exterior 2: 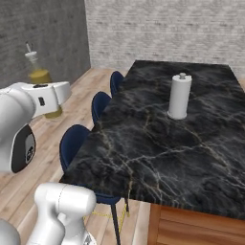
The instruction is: Move the oil and vinegar bottle and syrup bottle from the cabinet to the dining counter.
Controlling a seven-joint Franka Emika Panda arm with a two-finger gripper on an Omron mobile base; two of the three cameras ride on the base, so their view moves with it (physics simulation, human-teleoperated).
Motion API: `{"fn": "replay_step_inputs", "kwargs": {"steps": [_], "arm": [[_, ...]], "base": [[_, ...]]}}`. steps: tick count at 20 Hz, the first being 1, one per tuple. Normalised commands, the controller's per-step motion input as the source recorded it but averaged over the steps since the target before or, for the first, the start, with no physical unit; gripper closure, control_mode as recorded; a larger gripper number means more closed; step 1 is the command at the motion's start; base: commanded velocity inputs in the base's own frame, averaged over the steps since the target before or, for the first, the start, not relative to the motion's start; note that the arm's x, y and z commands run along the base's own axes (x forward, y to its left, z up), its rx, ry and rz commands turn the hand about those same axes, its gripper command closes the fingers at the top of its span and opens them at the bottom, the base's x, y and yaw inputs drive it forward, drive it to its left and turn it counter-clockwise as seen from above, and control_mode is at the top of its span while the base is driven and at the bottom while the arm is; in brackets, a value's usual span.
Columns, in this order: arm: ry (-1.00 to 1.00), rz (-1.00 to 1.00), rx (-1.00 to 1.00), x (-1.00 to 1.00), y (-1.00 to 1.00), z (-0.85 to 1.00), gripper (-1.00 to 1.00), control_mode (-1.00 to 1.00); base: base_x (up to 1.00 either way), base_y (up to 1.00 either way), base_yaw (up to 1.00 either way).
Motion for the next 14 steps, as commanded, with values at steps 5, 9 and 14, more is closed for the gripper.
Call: {"fn": "replay_step_inputs", "kwargs": {"steps": [5,9,14], "arm": [[0.05,0.08,0.08,0.35,-0.34,-0.36,1.00,-1.00],[0.01,0.13,0.09,0.16,-0.50,-0.36,1.00,-1.00],[0.00,0.17,0.06,0.13,-0.21,-0.48,1.00,-1.00]], "base": [[0.00,0.00,0.00],[0.00,0.00,0.00],[0.00,0.00,0.00]]}}
